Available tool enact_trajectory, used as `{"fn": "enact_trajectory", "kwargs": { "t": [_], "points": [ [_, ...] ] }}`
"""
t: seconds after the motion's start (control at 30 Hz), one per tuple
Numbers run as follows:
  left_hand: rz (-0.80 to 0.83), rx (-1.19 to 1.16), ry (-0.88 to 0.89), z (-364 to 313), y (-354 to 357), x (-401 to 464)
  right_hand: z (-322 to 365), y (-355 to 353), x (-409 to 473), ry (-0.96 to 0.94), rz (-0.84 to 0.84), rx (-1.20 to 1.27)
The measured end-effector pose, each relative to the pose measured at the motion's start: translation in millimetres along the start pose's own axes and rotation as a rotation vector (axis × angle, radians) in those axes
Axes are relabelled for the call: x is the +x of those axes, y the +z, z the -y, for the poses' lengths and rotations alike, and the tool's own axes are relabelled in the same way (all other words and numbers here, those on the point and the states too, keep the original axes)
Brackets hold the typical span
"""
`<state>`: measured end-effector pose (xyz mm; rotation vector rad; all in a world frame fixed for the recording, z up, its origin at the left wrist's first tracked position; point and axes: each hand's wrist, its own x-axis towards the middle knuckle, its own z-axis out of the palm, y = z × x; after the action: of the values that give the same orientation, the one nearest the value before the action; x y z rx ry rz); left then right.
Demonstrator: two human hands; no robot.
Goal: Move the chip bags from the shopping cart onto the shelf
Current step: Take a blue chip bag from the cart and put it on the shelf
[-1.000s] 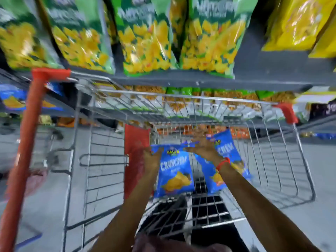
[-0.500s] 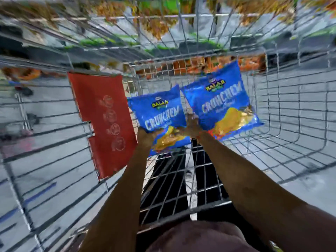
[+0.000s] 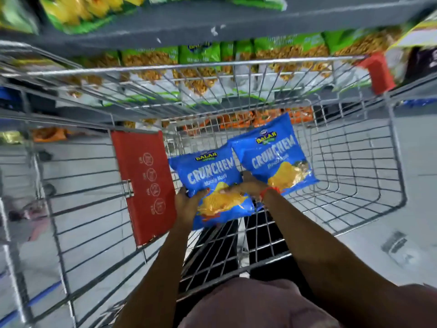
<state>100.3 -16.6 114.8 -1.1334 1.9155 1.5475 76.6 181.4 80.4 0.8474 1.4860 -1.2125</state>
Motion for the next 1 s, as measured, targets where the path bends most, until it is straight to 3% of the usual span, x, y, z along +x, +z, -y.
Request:
{"fn": "enact_trajectory", "kwargs": {
  "t": [0.1,0.13,0.3,0.47,0.73,1.0],
  "points": [
    [0.034,-0.024,-0.018,-17,-1,-14,10,-8,9,-0.198,0.116,-0.098],
    [0.060,-0.032,-0.007,-24,-1,-20,17,-12,-8,-0.218,0.090,-0.177],
    [0.182,-0.103,0.144,-55,-2,-49,35,-17,-96,-0.487,-0.008,-0.053],
    [0.308,-0.127,0.387,-107,-12,-84,60,-26,-165,-0.757,-0.174,0.066],
    [0.322,-0.197,0.828,-247,-30,-170,130,-49,-295,-1.194,-0.474,0.155],
    [0.340,-0.271,1.214,-365,-47,-259,191,-72,-421,-1.524,-0.620,0.250]
  ]
}}
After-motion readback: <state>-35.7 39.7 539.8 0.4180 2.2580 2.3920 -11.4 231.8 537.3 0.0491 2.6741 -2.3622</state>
